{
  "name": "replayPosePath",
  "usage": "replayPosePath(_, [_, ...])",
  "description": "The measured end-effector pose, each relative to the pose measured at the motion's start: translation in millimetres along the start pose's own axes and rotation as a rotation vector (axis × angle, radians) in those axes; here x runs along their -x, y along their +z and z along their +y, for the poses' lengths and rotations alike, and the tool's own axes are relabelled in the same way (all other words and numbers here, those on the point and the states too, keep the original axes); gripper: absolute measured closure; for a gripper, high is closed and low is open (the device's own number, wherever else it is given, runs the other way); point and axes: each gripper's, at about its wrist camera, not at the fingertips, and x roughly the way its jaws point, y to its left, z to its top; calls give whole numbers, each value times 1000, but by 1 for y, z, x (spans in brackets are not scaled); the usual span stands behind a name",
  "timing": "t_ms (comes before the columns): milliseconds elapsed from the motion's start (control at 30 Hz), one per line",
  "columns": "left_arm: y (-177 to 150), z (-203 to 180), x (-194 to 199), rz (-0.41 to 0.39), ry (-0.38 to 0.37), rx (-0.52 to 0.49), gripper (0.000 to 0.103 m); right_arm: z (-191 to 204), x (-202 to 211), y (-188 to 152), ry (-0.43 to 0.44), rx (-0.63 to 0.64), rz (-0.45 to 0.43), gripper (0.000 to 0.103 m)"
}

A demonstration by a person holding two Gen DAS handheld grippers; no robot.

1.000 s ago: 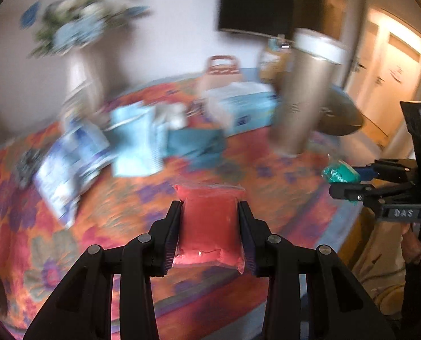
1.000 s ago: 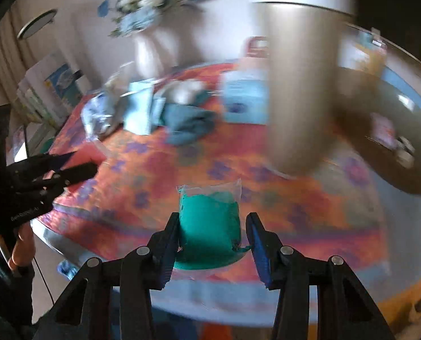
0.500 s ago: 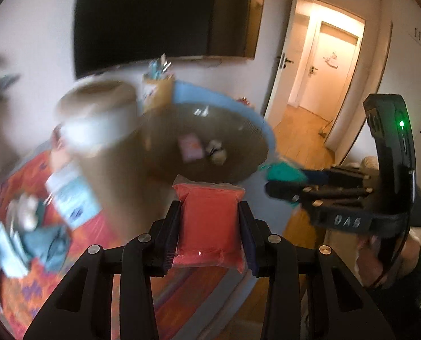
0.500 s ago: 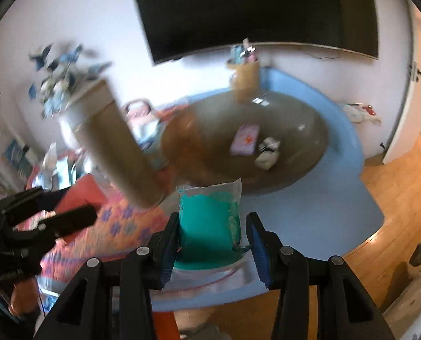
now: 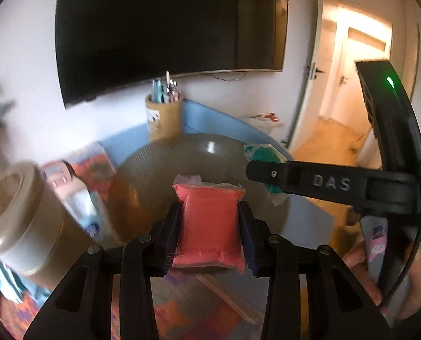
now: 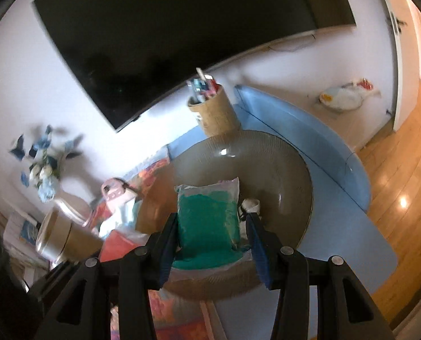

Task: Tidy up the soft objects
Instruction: 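Carry both pouches onto the round tray and open both tools, then bring both tools back over the bed toward remaining items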

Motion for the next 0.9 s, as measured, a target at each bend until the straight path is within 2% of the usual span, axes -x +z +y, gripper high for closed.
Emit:
replayPosePath(67, [5, -5, -9, 2, 19, -25, 44, -5, -11, 8, -28, -9, 26, 42])
replayPosePath(100, [6, -7, -13, 3, 20, -37, 23, -6, -14, 10, -29, -13, 37, 41])
replayPosePath(133, [6, -8, -15, -1, 33, -50, 13, -8, -17, 12, -22, -18, 50, 41])
replayPosePath(200, [3, -7, -13, -25, 66, -56, 13, -11, -15, 12, -7, -28, 42, 41])
replayPosePath(233, [1, -6, -8, -30, 56, -55, 13, -11, -11, 11, -1, -28, 32, 40])
replayPosePath(333, [-7, -8, 12, -40, -32, -73, 13, -11, -1, 4, -12, -17, 21, 40])
replayPosePath(500, [-35, -13, 64, -85, -112, -156, 13, -3, 31, -19, 5, 2, -12, 39])
replayPosePath(633, [-59, 4, 114, -114, -81, -190, 13, 15, 52, -51, 31, 96, -8, 39])
replayPosePath(700, [-68, 25, 135, -109, -71, -154, 13, 29, 53, -71, 43, 191, 14, 39])
replayPosePath(800, [-82, 73, 171, -102, -147, -2, 13, 51, 42, -110, 61, 329, 85, 39])
replayPosePath(833, [-88, 93, 184, -101, -146, 54, 13, 58, 38, -120, 80, 355, 103, 39])
replayPosePath(900, [-99, 130, 207, -103, -80, 127, 13, 81, 27, -141, 138, 418, 141, 39])
